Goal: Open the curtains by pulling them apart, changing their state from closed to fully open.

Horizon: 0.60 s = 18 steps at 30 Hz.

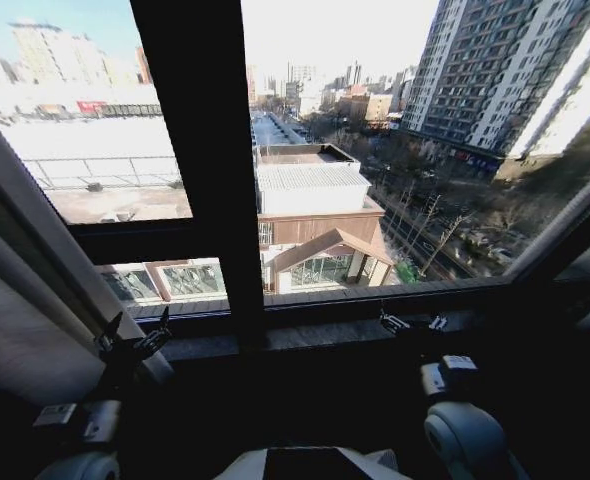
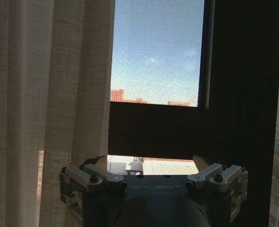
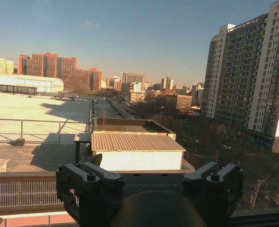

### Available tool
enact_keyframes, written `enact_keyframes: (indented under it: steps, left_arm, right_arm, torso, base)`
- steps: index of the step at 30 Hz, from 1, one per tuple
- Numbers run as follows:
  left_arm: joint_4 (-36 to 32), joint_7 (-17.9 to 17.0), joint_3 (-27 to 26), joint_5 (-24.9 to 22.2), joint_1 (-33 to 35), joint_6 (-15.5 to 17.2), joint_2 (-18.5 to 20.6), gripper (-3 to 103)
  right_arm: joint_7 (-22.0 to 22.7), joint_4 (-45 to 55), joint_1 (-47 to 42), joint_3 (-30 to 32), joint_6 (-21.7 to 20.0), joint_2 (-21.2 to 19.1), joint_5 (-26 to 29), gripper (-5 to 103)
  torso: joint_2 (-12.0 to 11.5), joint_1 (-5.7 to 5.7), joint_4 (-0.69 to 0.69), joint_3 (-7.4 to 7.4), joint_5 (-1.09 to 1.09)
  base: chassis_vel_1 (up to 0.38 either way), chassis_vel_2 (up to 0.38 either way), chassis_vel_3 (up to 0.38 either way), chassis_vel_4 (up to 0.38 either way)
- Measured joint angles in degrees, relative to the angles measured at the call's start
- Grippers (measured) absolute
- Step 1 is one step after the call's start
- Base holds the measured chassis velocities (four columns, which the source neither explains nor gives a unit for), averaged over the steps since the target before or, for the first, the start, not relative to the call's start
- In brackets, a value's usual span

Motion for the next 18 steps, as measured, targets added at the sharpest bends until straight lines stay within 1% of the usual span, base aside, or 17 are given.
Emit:
enact_keyframes:
  steps: [1,3,5,8,11,14,18]
  left_arm:
    - [0.05,0.00,0.01,-0.10,-0.05,0.00,0.17,100]
    - [0.08,0.00,0.01,-0.12,-0.06,0.00,0.19,100]
    - [0.53,0.00,-0.08,-0.49,-0.10,0.00,0.63,100]
    - [0.83,0.01,-0.23,-0.79,-0.13,0.00,0.94,100]
    - [1.22,0.07,-0.54,-1.36,-0.20,-0.07,1.50,100]
    - [1.25,0.10,-0.64,-1.61,-0.23,-0.07,1.82,100]
    - [1.25,0.12,-0.71,-1.85,-0.24,-0.08,2.16,100]
  right_arm:
    - [0.05,0.34,0.16,-0.38,-0.66,0.20,1.17,100]
    - [0.08,0.45,0.22,-0.48,-0.90,0.24,1.55,100]
    - [0.66,1.11,0.88,-1.15,-2.72,0.59,4.01,100]
    - [0.83,1.16,1.25,-1.29,-3.17,0.61,4.05,100]
    - [0.92,1.43,1.31,-1.27,-3.44,0.52,3.74,100]
    - [0.93,1.71,1.09,-1.22,-3.48,0.51,3.57,100]
    - [0.93,2.11,0.87,-1.20,-3.49,0.71,3.33,100]
  torso:
    - [0.00,0.00,-0.01,0.00,0.00]
    - [0.00,0.00,-0.02,0.00,-0.01]
    - [0.00,0.01,-0.01,0.00,-0.04]
    - [0.00,0.01,-0.01,0.00,-0.02]
    - [0.00,0.00,0.00,0.01,0.05]
    - [-0.01,-0.01,0.00,0.01,0.07]
    - [0.00,-0.01,-0.01,0.00,0.02]
  base:
    - [0.260,0.188,-0.241,-0.270]
    - [0.236,0.188,-0.241,-0.270]
    - [0.169,0.112,-0.132,-0.179]
    - [0.080,0.064,-0.065,-0.072]
    - [0.020,0.030,-0.034,-0.008]
    - [0.000,0.000,0.000,0.000]
    - [0.010,0.005,-0.010,-0.013]
